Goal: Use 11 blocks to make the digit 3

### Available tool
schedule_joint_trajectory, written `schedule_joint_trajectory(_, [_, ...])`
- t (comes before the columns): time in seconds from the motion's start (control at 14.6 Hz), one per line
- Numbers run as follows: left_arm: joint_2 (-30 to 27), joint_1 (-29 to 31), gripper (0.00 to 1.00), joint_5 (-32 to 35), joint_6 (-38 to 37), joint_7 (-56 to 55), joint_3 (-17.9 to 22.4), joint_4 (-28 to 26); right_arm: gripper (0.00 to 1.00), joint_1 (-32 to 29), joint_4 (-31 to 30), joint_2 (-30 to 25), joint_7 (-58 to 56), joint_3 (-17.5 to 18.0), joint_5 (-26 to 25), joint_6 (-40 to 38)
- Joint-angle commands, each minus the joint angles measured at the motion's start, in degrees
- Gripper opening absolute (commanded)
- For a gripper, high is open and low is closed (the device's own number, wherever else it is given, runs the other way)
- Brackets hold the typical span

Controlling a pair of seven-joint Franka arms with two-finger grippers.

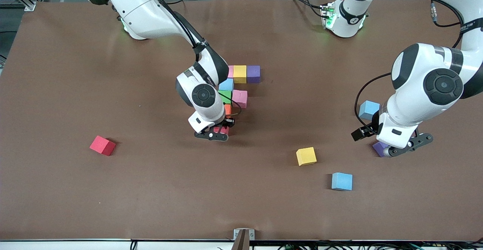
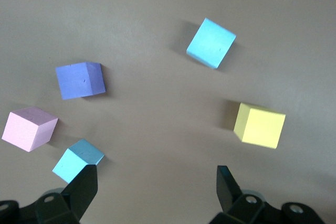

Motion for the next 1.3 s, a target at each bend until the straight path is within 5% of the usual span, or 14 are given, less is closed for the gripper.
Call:
schedule_joint_trajectory(0.0, [1.09,0.23,1.00,0.10,-0.42,2.15,-0.31,-0.35,0.00,-0.48,-2.75,-2.07,-0.59,0.73,0.44,0.78])
schedule_joint_trajectory(0.41, [6.62,-0.99,1.00,-0.69,5.20,4.63,-0.31,-0.09,0.01,-0.48,-2.75,-2.07,-0.59,0.73,0.44,0.61])
schedule_joint_trajectory(1.1, [21.56,-9.68,0.99,-0.43,6.79,-1.69,0.65,16.33,0.02,-0.30,-2.75,-2.16,-0.59,0.73,0.62,0.08])
schedule_joint_trajectory(1.23, [22.89,-12.76,0.99,-0.60,7.93,-3.89,3.89,17.31,0.02,-0.30,-2.75,-2.25,-0.59,0.73,0.62,-0.36])
